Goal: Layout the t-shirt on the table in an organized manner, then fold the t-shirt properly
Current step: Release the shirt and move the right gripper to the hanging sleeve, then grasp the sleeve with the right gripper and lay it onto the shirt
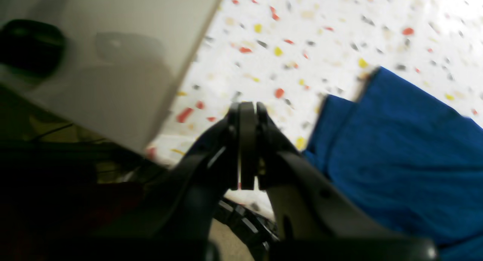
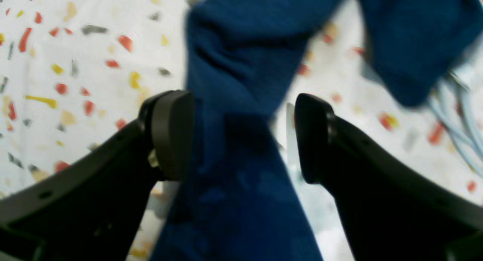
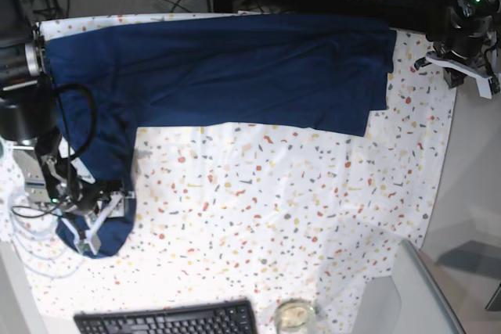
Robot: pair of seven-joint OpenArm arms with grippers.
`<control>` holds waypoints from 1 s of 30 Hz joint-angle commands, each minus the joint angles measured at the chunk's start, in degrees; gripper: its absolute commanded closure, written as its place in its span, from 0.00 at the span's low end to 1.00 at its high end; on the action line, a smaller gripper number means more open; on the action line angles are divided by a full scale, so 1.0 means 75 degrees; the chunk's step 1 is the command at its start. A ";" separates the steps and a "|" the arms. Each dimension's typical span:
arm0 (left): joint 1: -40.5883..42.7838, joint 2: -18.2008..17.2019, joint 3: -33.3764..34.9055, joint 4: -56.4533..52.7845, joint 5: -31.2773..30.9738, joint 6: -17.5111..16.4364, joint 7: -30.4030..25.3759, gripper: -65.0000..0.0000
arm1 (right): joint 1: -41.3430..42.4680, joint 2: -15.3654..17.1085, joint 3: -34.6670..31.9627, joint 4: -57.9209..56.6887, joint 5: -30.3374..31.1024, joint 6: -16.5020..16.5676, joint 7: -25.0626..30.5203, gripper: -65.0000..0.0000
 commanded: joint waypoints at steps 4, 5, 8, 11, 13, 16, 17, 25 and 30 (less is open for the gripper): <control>0.0030 -0.0088 -0.0027 -0.0029 0.0003 0.0004 -0.0120 1.00 | 0.0321 -0.0034 -0.0285 -0.0080 0.0050 0.0014 0.0286 0.40; 0.0018 -0.0088 -0.0027 -0.0100 0.0015 0.0004 -0.0120 1.00 | 0.0321 -0.0058 -0.0320 -0.0104 0.0050 0.0014 0.0286 0.40; 0.0006 -0.0088 -0.0027 -0.0299 -0.0032 0.0004 -0.0120 1.00 | 0.0298 -0.0163 -0.0344 -0.0127 0.0039 0.0014 0.0286 0.40; -0.0006 -0.0088 -0.0027 -0.0393 -0.0032 0.0004 -0.0132 1.00 | 0.0298 -0.0175 -0.0344 -0.0244 0.0039 0.0014 0.0298 0.40; -0.0006 -0.0088 -0.0027 -0.0416 -0.0032 0.0004 -0.0132 1.00 | 0.0298 -0.0175 -0.0355 -0.0444 0.0039 0.0014 0.0556 0.41; -0.0006 -0.0088 -0.0027 -0.0487 0.0015 0.0004 -0.0144 1.00 | 0.0298 -0.0152 -0.0355 -0.0983 0.0039 0.0014 0.1271 0.64; -0.0006 -0.0088 -0.0038 -0.0498 0.0015 0.0004 -0.0156 1.00 | 0.0298 -0.0152 -0.0355 -0.1147 0.0039 0.0014 0.1459 0.76; 0.0041 -0.0182 -0.0074 -0.0498 0.0015 0.0004 -0.0156 1.00 | 0.0005 -0.0116 -0.0308 -0.0678 0.0086 0.0014 0.1388 1.00; 0.0006 -0.0228 -0.0730 -0.0498 -0.0032 0.0004 -0.0156 1.00 | -0.0957 0.0071 0.0219 0.1643 0.0050 0.0014 0.0333 1.00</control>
